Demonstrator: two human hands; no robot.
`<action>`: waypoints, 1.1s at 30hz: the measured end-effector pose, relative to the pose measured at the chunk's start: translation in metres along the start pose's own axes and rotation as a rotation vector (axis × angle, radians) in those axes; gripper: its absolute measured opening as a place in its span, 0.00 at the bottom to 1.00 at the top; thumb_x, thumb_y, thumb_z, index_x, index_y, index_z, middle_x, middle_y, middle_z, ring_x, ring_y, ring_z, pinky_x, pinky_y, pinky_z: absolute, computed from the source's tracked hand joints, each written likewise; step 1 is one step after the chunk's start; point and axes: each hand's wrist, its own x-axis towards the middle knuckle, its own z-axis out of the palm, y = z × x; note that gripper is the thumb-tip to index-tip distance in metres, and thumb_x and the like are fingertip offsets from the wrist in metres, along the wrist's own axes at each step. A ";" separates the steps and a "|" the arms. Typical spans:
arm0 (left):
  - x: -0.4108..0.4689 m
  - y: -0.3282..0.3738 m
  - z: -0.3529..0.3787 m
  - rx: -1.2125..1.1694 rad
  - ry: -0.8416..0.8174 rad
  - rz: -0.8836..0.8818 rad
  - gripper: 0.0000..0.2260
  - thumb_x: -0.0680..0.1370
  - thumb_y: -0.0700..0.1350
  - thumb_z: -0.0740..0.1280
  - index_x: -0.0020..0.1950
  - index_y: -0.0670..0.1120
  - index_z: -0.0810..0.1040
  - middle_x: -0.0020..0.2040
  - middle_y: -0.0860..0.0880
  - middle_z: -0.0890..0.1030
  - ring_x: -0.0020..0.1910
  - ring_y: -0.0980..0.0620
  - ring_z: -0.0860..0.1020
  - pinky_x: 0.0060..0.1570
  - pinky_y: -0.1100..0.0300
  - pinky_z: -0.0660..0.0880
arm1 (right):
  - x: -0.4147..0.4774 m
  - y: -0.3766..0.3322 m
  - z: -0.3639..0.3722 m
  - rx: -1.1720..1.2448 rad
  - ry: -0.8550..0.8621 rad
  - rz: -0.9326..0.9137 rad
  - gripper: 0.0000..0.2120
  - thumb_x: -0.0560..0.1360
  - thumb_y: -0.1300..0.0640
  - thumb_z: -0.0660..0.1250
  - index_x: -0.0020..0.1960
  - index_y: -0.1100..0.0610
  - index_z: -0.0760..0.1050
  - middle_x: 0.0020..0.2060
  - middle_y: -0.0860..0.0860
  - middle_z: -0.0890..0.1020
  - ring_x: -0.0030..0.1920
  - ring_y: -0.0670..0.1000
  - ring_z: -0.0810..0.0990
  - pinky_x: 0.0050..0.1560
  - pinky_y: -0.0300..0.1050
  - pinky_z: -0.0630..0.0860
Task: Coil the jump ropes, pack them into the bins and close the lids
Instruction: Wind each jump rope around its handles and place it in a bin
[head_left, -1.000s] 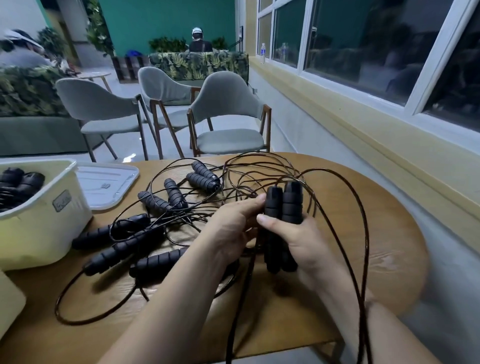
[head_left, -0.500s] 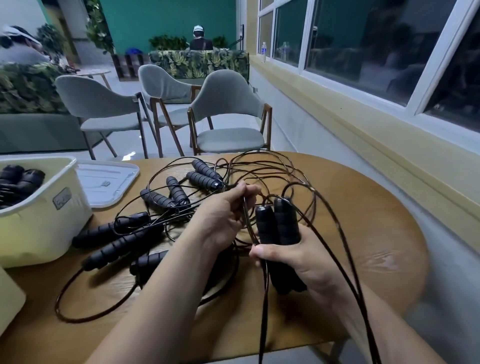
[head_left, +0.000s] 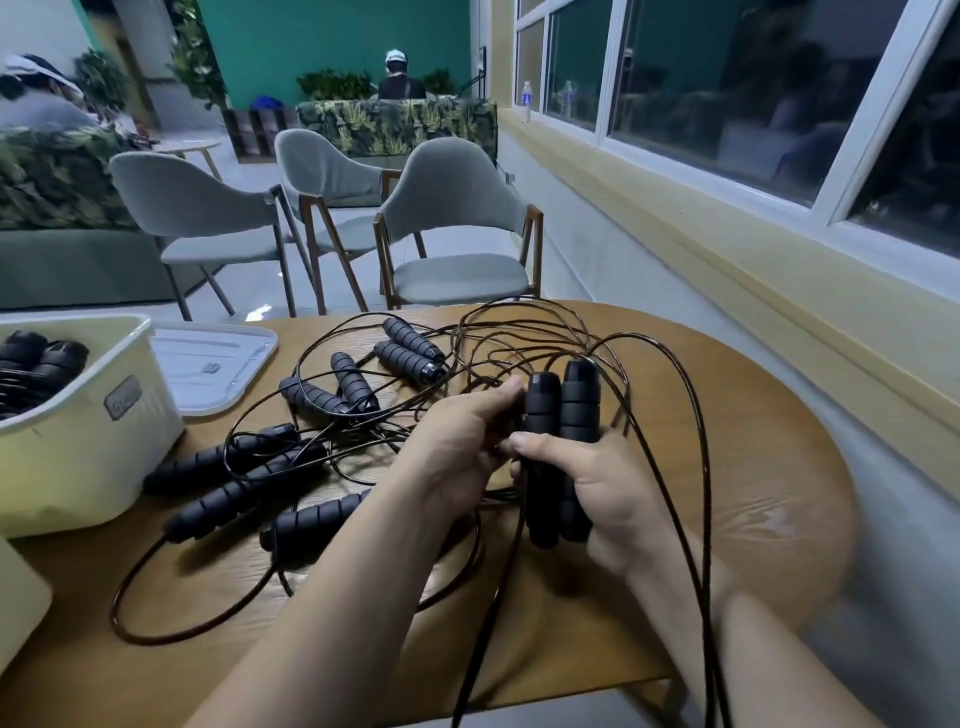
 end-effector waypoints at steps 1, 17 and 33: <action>0.000 0.004 -0.003 -0.028 0.006 0.004 0.08 0.84 0.47 0.69 0.49 0.45 0.85 0.41 0.48 0.84 0.33 0.53 0.76 0.34 0.60 0.70 | -0.002 0.000 -0.003 0.010 -0.041 0.011 0.04 0.77 0.68 0.74 0.50 0.62 0.86 0.41 0.60 0.85 0.39 0.54 0.85 0.43 0.47 0.83; -0.006 -0.004 0.005 0.100 -0.010 0.019 0.13 0.82 0.51 0.72 0.39 0.49 0.86 0.34 0.52 0.78 0.30 0.56 0.72 0.32 0.58 0.62 | -0.001 0.005 -0.003 0.077 -0.033 0.067 0.10 0.76 0.63 0.76 0.57 0.62 0.85 0.48 0.62 0.88 0.46 0.61 0.88 0.45 0.57 0.86; 0.003 0.011 -0.012 -0.100 0.058 0.011 0.10 0.81 0.47 0.72 0.54 0.42 0.88 0.56 0.45 0.88 0.58 0.47 0.82 0.70 0.49 0.74 | -0.015 -0.003 -0.004 -0.111 -0.312 0.116 0.12 0.77 0.68 0.72 0.60 0.69 0.80 0.45 0.61 0.86 0.44 0.56 0.87 0.45 0.49 0.85</action>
